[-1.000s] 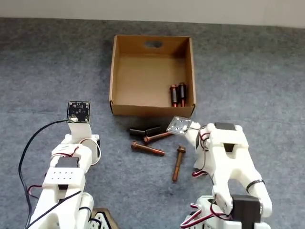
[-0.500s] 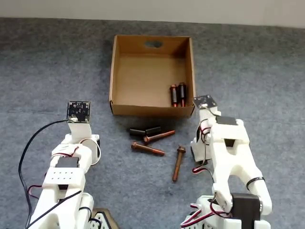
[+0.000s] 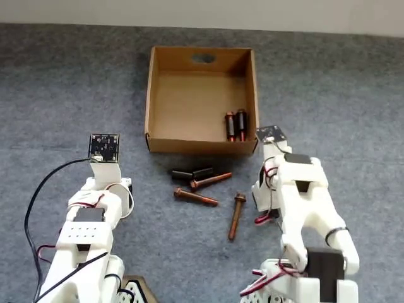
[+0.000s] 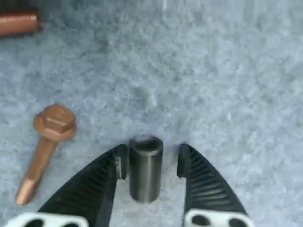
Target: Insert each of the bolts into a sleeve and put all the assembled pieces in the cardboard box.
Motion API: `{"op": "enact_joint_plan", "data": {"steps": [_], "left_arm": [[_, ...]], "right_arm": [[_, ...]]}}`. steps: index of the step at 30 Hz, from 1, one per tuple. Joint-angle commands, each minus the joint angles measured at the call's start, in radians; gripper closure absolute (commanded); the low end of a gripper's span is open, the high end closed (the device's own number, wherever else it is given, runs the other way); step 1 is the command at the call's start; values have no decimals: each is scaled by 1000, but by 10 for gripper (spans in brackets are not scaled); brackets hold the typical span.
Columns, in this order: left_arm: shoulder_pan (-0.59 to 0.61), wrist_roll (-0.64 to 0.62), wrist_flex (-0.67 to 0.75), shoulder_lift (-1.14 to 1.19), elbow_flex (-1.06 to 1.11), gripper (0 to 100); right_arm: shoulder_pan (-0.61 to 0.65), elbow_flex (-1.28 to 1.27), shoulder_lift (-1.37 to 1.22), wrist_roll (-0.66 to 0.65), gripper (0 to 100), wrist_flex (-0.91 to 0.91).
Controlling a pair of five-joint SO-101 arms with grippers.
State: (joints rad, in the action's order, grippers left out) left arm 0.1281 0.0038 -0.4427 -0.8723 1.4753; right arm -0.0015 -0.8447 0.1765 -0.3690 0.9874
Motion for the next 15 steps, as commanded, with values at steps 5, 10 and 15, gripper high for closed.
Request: {"op": "enact_joint_plan", "data": {"steps": [5,10,15], "left_arm": [[-8,5,15,-5,-4,982],[-8,5,15,-5,-4,982],[-8,5,15,-5,-4,982]], "right_arm": [[-1,41,-180,-60,972,-64],[-1,31,-33,-60,991,-31],[12,30,332,-55,991,137]]}}
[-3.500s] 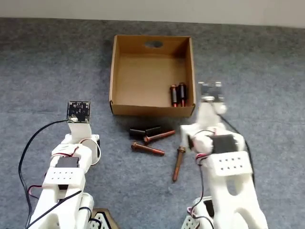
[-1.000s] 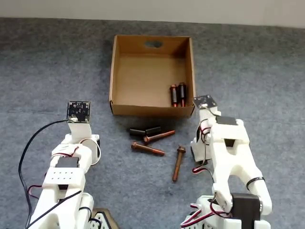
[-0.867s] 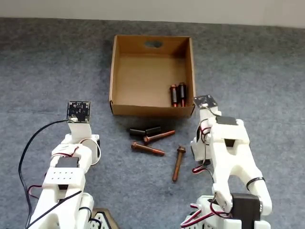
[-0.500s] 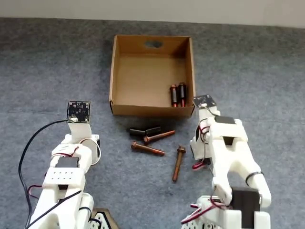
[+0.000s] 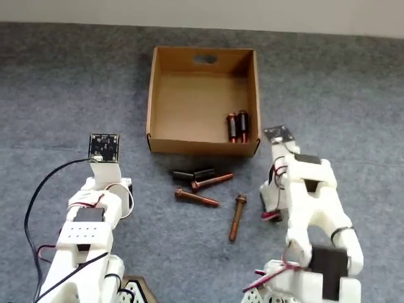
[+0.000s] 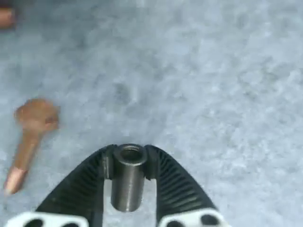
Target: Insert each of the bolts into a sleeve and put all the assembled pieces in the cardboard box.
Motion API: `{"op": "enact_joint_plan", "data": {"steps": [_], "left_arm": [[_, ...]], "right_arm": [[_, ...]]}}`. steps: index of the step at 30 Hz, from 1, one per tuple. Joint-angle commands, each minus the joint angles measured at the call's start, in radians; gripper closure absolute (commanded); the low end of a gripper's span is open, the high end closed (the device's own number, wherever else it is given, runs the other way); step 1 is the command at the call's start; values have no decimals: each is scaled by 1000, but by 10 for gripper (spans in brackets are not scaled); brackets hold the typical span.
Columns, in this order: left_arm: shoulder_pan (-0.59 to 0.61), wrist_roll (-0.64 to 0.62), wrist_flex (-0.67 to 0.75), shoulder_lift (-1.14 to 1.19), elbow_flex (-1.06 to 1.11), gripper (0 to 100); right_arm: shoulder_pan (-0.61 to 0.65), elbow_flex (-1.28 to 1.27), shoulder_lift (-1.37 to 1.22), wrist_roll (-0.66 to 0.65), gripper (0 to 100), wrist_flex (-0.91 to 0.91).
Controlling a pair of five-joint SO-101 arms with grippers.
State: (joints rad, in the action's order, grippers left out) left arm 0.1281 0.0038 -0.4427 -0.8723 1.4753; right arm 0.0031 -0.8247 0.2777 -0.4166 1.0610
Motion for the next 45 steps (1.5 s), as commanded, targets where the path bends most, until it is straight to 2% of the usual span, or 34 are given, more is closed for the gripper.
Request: {"op": "enact_joint_plan", "data": {"steps": [1,3,6,9,13,18,24,28,32,34,38,41,45], "left_arm": [[-8,5,15,-5,-4,982],[-8,5,15,-5,-4,982],[-8,9,11,-5,-10,982],[-15,112,-5,-7,-15,982],[-21,141,-137,1,-79,982],[-15,144,-242,2,-159,982],[-15,144,-500,19,-450,979],[-27,143,-789,171,-742,929],[-119,141,-1049,328,-934,921],[-180,140,-1066,380,-957,920],[-297,121,-1007,466,-954,919],[-372,5,-990,526,-964,917],[-455,-124,-964,608,-958,854]], "right_arm": [[8,4,309,-6,991,81],[12,-50,463,-3,991,68],[30,-225,648,75,991,-71],[68,-441,779,149,991,-234],[102,-654,900,299,991,-383],[61,-725,1020,319,991,-401],[61,-796,1125,319,991,-401],[59,-797,1153,321,991,-380],[58,-792,1155,322,991,-367],[58,-792,1155,322,991,-367],[58,-796,1155,321,991,-366],[58,-796,1155,319,991,-366],[58,-797,1155,319,991,-366]]}}
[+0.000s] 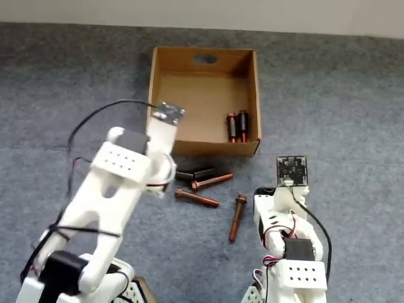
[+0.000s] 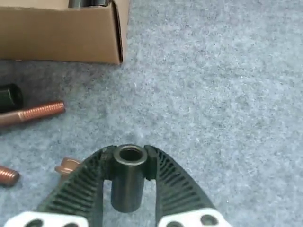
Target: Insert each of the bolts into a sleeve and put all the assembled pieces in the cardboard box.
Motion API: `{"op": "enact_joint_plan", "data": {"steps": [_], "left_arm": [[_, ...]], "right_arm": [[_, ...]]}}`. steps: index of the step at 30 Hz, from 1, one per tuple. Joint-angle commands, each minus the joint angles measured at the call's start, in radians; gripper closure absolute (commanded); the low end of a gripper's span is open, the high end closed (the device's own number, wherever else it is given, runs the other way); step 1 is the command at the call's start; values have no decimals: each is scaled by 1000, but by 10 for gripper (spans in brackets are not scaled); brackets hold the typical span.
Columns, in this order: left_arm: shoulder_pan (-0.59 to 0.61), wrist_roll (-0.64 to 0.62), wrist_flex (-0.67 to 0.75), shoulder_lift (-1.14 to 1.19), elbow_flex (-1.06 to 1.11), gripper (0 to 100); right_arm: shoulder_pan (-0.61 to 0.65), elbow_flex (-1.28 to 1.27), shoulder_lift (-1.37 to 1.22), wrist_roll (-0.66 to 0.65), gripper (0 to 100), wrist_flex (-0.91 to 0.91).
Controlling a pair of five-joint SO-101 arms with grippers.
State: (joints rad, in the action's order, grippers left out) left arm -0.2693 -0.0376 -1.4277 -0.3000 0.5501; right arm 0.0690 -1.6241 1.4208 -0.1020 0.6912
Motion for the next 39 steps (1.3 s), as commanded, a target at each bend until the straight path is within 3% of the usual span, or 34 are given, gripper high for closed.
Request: {"op": "enact_joint_plan", "data": {"steps": [1,10,19,24,27,30,35,39], "left_arm": [[-70,-103,28,59,-33,848],[-87,-112,126,231,-42,847],[-31,-104,72,288,-174,847],[-21,78,81,269,-193,925],[-51,109,98,280,-180,975],[-67,100,109,326,-182,957],[-67,-18,109,420,-194,826],[-64,-18,146,407,-180,848]], "right_arm": [[-8,2,12,5,991,4],[-8,2,12,3,991,4],[-8,2,12,3,991,4],[-8,1,12,3,991,4],[-8,1,12,3,991,4],[-8,1,12,3,991,4],[-8,1,8,3,991,4],[-8,1,8,3,991,4]]}}
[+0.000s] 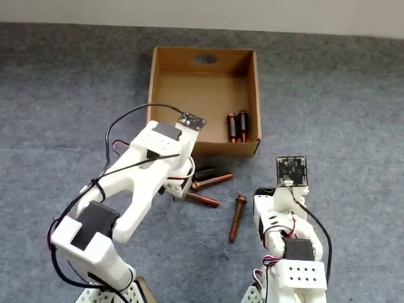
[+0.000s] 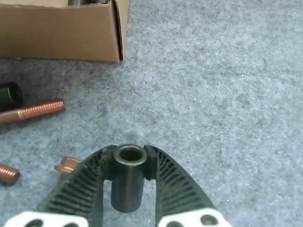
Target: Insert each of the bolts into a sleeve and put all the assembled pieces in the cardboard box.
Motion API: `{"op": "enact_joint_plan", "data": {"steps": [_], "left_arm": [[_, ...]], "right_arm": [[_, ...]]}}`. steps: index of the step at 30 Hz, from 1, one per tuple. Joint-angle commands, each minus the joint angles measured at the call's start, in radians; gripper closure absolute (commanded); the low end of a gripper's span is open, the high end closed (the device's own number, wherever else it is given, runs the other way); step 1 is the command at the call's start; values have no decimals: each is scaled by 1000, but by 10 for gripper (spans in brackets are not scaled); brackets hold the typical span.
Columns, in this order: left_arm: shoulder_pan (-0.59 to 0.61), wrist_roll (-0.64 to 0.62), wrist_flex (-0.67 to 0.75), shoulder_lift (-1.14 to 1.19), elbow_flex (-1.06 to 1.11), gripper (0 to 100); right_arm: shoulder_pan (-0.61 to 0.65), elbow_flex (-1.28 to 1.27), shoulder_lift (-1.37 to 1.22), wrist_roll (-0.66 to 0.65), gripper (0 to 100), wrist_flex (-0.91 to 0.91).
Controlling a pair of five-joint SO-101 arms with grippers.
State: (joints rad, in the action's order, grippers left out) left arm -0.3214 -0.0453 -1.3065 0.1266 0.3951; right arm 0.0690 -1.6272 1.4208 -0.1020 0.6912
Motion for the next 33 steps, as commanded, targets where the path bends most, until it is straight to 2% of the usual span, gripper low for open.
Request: {"op": "enact_joint_plan", "data": {"steps": [1,9,20,27,33], "left_arm": [[-15,-12,26,-30,-25,851],[-35,-12,32,-134,-15,849],[-35,-18,290,-162,199,852],[-36,-18,371,-162,249,853],[-33,-18,367,-162,300,854]], "right_arm": [[-8,4,8,3,991,4],[-8,4,10,3,991,4],[-8,4,10,3,991,1],[-8,4,10,3,991,2],[-8,4,10,3,991,2]]}}
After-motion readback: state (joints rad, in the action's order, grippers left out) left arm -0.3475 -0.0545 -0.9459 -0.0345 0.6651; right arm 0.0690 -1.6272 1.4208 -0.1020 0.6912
